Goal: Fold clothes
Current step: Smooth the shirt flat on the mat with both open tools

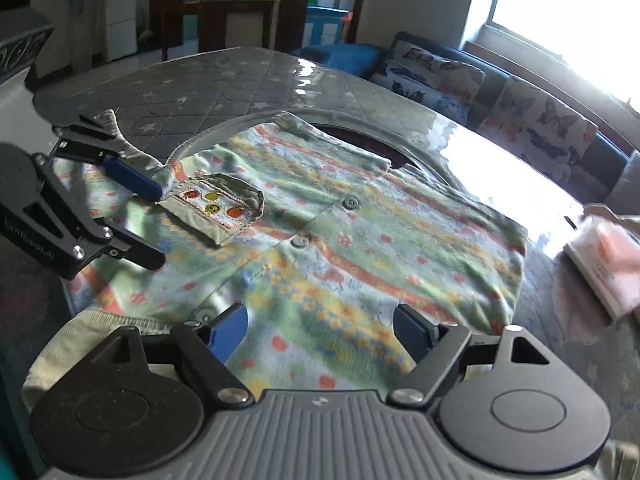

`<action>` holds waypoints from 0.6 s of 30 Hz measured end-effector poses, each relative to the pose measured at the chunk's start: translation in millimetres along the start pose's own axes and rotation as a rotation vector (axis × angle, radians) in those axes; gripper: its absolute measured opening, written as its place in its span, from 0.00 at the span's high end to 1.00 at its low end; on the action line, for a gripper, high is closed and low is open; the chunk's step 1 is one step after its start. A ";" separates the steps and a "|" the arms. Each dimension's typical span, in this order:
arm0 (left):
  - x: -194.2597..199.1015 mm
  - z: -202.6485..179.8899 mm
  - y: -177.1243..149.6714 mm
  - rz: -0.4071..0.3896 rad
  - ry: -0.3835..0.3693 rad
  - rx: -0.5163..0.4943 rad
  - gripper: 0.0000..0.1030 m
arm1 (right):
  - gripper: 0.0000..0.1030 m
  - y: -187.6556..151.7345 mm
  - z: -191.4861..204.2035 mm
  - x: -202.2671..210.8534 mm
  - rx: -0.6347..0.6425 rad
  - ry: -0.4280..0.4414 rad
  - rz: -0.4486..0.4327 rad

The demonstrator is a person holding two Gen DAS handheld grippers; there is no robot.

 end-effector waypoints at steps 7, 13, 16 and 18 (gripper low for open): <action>21.4 2.1 -13.4 -0.009 0.042 0.016 0.33 | 0.20 -12.3 -1.6 20.6 -0.050 -0.032 -0.025; 38.4 10.9 -24.8 -0.006 0.075 0.101 0.33 | 0.20 -16.0 -4.1 25.1 -0.099 -0.048 -0.048; 42.5 8.1 -35.4 0.003 0.118 0.059 0.32 | 0.20 -21.8 -1.9 21.5 -0.107 -0.048 -0.036; 47.4 12.7 -38.9 0.008 0.149 0.056 0.32 | 0.19 -25.2 -1.1 20.8 -0.104 -0.054 -0.031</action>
Point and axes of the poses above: each gripper's, at about its wrist camera, not at the fingertips, and x roughly against the way its jaws point, z to its left, y to its top, the point moved 3 cm from there along -x, roughly the way its jaws point, and after that the axes turned 13 degrees about -z, right-handed, at the moved point
